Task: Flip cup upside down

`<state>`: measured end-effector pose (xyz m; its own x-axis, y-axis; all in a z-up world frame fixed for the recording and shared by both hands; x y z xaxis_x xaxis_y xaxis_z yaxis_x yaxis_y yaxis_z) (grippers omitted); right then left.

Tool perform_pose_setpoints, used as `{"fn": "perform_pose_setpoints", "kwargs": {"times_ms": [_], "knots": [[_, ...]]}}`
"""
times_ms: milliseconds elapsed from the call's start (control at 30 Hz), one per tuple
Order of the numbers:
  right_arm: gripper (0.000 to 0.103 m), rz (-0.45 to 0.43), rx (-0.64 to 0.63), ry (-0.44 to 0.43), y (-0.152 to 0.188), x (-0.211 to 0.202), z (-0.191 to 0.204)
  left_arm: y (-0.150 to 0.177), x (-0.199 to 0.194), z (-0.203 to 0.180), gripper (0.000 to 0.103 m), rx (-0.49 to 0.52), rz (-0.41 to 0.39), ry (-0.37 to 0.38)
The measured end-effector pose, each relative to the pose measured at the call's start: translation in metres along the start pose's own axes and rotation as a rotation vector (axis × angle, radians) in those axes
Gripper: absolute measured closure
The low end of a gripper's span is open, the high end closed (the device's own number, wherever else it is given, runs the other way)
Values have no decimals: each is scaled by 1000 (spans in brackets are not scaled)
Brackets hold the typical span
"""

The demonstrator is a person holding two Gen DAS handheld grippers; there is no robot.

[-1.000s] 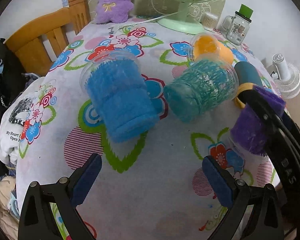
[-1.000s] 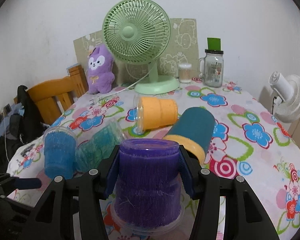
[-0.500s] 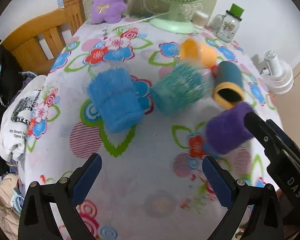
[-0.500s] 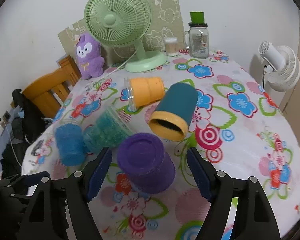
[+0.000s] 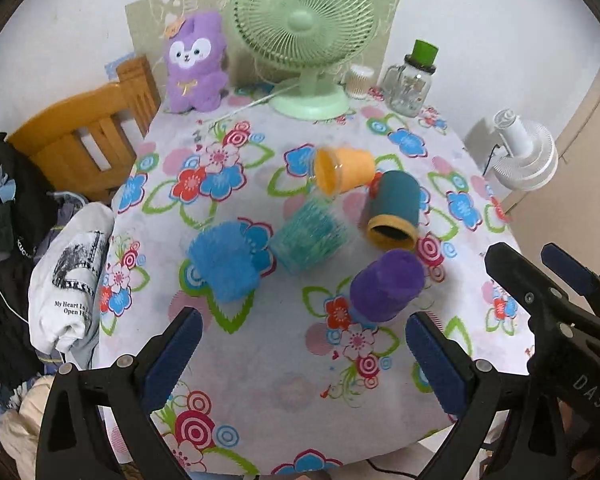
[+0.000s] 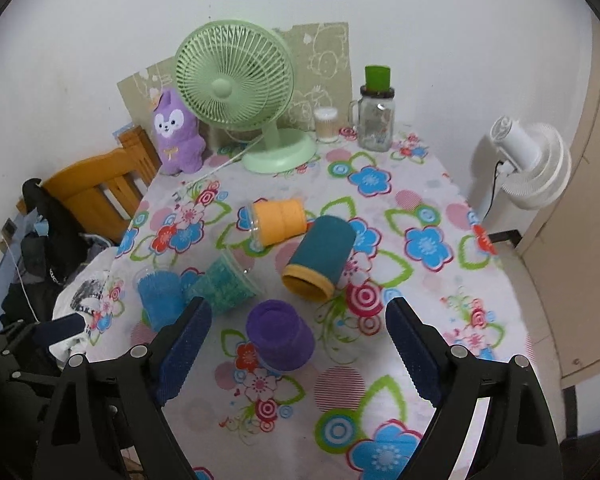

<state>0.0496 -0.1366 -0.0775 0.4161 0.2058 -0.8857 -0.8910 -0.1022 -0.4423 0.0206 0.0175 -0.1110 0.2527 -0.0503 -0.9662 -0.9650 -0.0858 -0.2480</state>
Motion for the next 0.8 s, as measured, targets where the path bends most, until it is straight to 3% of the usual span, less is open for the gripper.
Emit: {"fn": "perform_pose_setpoints", "kwargs": {"times_ms": [467, 600, 800], "knots": [[12, -49, -46, 28, -12, -59, -4, -4, -62, -2, 0, -28, -93, -15], [5, -84, -24, 35, -14, -75, -5, -5, -86, -1, 0, -27, -152, -24], [4, -95, -24, 56, -12, -82, -6, -5, -97, -2, 0, -27, -182, -23]]}}
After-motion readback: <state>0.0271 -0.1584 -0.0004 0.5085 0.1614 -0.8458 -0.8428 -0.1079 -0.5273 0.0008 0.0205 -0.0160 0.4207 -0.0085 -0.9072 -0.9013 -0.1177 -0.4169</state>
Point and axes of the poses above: each gripper's, at about its wrist camera, not at the fingertips, and x roughly the way its jaws point, z to its left, y to its underside, the point moved 8 cm from there along x, roughly the way its jaws point, and after that the axes turned 13 degrees about z, right-handed, at the moved point
